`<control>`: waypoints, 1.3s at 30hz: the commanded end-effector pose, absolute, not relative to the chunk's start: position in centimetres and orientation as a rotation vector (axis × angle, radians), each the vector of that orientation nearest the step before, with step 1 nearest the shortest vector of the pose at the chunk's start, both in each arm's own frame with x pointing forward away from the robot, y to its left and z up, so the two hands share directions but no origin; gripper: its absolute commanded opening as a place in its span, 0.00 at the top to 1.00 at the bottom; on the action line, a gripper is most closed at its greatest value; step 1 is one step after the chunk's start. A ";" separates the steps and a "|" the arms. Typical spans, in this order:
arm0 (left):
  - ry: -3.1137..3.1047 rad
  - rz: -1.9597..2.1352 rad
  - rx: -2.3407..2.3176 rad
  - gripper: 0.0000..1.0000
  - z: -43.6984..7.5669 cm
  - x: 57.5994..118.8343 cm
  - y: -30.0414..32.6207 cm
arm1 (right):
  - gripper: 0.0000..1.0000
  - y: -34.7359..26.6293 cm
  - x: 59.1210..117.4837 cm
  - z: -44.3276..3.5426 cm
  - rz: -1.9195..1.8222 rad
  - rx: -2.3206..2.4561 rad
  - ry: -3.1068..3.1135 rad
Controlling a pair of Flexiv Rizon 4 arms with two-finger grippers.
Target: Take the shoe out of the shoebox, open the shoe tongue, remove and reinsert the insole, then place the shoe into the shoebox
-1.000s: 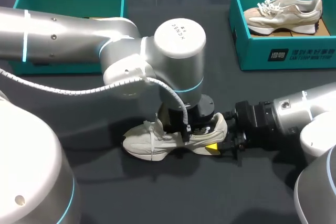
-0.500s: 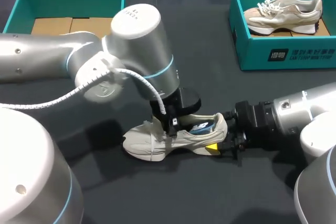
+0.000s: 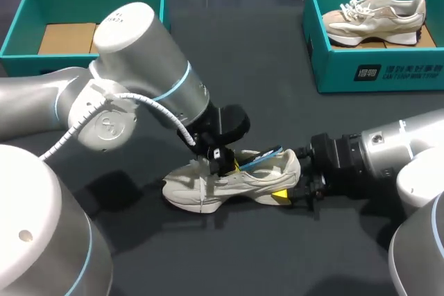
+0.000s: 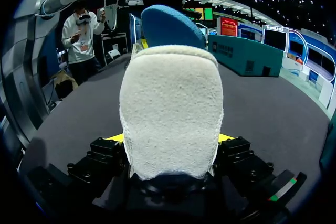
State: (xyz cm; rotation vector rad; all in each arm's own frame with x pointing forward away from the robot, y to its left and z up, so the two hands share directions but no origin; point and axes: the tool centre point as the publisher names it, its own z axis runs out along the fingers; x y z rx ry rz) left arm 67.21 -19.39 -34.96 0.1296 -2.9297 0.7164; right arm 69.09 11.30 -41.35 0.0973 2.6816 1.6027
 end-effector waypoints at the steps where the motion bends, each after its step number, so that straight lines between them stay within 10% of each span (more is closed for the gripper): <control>1: -2.931 0.756 0.131 1.00 -34.6 67.3 -20.2 | 1.00 11.4 69.1 -41.6 1.598 0.098 2.682; 20: -3.016 0.746 0.143 1.00 -32.7 69.5 -23.8 | 1.00 11.4 69.1 -41.6 1.598 0.098 2.682; 25: -3.052 0.751 0.157 0.69 -32.1 68.9 -23.9 | 1.00 11.4 69.1 -41.6 1.598 0.098 2.682; 35: -3.150 0.776 0.246 0.56 -31.5 67.4 -24.0 | 1.00 11.4 69.1 -41.6 1.598 0.098 2.682; 39: -3.176 0.801 0.288 0.36 -31.4 67.4 -24.1 | 1.00 11.4 69.1 -41.6 1.598 0.098 2.682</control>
